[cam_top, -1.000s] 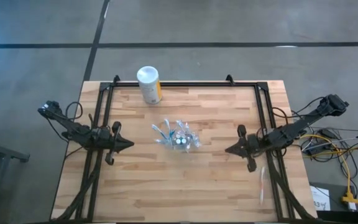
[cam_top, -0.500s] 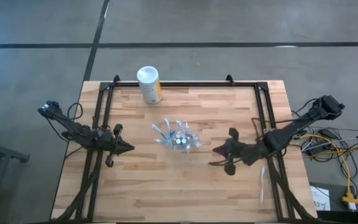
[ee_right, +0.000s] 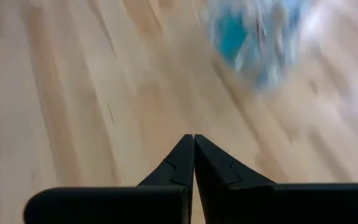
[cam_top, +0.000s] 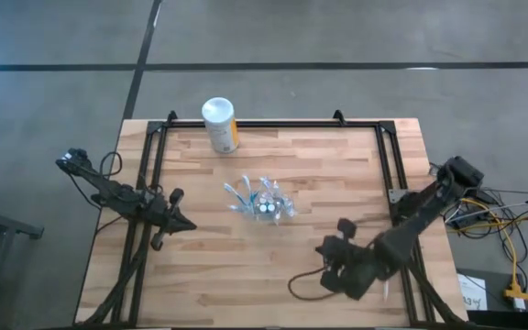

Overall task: Pick & Place toothbrushing station
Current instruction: Put the orange toothbrush into the transparent organizer

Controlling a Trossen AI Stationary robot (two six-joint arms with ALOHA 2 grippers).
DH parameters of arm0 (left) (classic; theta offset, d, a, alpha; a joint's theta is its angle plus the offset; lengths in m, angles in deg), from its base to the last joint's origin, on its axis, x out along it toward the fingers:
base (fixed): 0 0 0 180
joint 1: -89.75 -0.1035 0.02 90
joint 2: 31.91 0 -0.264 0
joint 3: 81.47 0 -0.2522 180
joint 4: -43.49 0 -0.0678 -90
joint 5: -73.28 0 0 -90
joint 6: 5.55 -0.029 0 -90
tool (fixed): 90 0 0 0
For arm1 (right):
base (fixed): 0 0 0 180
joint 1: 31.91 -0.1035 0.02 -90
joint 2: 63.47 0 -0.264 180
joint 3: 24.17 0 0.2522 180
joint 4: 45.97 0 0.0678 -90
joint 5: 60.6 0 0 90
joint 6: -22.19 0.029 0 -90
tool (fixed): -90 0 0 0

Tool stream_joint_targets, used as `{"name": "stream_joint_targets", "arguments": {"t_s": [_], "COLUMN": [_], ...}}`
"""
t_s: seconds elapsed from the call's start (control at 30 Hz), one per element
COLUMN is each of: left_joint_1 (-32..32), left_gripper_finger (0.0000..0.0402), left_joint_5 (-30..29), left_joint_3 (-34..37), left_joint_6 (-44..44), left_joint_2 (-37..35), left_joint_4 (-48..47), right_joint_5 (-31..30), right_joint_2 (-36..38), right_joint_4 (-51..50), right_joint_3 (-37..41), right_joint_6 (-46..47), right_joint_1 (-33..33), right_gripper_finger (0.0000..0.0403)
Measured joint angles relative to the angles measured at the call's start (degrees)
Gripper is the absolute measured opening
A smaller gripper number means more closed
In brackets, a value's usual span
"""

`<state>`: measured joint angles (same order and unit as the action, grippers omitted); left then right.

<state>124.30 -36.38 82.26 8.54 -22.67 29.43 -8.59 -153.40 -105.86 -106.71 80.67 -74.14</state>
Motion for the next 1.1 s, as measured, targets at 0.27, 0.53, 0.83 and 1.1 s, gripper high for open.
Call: {"name": "stream_joint_targets", "arguments": {"t_s": [0.27,0.53,0.83,1.1], "left_joint_1": [0.0,0.0,0.0,0.0], "left_gripper_finger": [0.0019,0.0019,0.0019,0.0019], "left_joint_5": [1.2,1.2,1.2,1.2], "left_joint_3": [0.0,0.0,0.0,0.0], "left_joint_6": [-1.1,-0.6,-4.4,-4.7], "left_joint_2": [0.0,0.0,0.0,0.0], "left_joint_4": [0.0,-0.3,-0.4,-0.4], "right_joint_5": [16.8,36.7,44.1,48.8], "right_joint_2": [-13.4,-20.6,-24.6,-23.0], "right_joint_4": [-22.9,-26.4,-33.4,-32.8], "right_joint_3": [-17.6,-21.1,-20.7,-16.2], "right_joint_6": [25.1,48.5,53.6,63.2], "right_joint_1": [-6.7,-8.7,-11.2,-14.6], "right_gripper_finger": [0.0008,0.0009,0.0074,0.0187]}}
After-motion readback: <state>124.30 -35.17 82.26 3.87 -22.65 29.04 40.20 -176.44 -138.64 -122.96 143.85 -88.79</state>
